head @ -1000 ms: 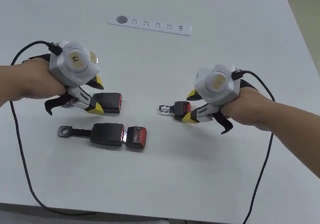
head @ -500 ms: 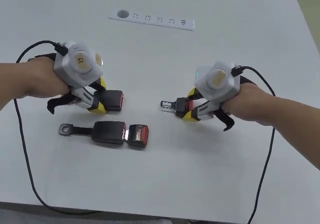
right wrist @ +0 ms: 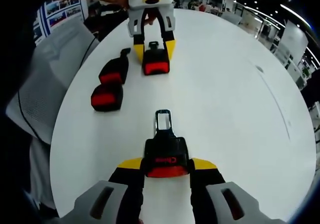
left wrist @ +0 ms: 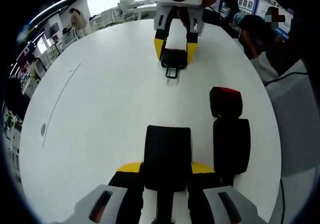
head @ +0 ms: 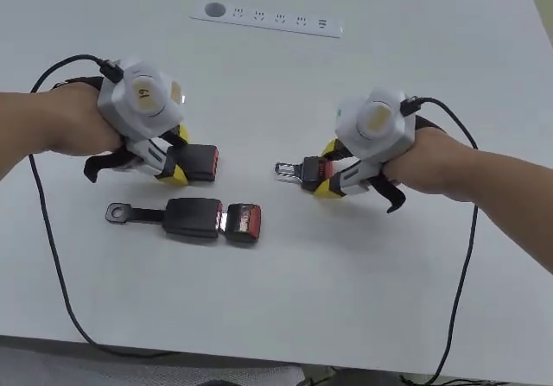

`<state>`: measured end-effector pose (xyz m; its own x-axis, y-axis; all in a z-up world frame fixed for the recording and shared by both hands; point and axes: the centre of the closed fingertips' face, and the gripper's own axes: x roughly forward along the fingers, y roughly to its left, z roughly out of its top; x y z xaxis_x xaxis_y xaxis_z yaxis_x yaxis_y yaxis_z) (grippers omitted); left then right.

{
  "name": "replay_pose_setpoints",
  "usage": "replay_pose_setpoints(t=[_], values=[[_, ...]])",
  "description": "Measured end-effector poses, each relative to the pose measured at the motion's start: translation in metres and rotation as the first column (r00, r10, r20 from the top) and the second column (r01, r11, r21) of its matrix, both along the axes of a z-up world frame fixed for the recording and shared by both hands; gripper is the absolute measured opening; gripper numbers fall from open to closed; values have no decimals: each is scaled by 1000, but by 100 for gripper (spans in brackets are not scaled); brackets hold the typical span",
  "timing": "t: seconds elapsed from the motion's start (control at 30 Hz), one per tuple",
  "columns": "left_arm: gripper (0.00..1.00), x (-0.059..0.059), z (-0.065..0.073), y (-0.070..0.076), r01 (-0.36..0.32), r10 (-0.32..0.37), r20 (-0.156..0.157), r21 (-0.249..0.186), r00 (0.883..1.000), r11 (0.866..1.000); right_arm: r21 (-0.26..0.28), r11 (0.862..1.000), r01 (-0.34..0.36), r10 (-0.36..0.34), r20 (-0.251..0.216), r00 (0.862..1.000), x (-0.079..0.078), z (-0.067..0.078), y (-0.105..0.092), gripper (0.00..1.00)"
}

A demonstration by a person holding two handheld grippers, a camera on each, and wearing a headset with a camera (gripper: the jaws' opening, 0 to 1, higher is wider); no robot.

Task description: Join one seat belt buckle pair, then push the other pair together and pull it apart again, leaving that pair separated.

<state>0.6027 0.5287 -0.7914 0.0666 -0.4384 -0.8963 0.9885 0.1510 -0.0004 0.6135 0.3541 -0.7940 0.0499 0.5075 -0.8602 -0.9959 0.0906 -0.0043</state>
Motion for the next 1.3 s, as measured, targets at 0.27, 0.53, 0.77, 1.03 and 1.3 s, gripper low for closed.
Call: replay_pose_setpoints(t=[0.27,0.53,0.77,1.03,1.3], values=[[34,-6,4,-6,-1,1,10,-1,1000,1000,20,1000,-13,13,8,1000,-2,-1,27,32],[34,-5,3,-5,-10,11,11,-10,1000,1000,41,999,-23,22,22,1000,-9,1,63,32],[34,-7,4,-7,-8,8,8,-1,1000,1000,58,998,-20,18,26,999,-12,1,83,32],[33,-7,3,-6,-2,2,6,4,1000,1000,66,997,-33,31,35,999,-9,-1,85,32],[34,-6,1,-5,0,0,4,5,1000,1000,68,997,-46,43,38,998,-11,-1,87,32]])
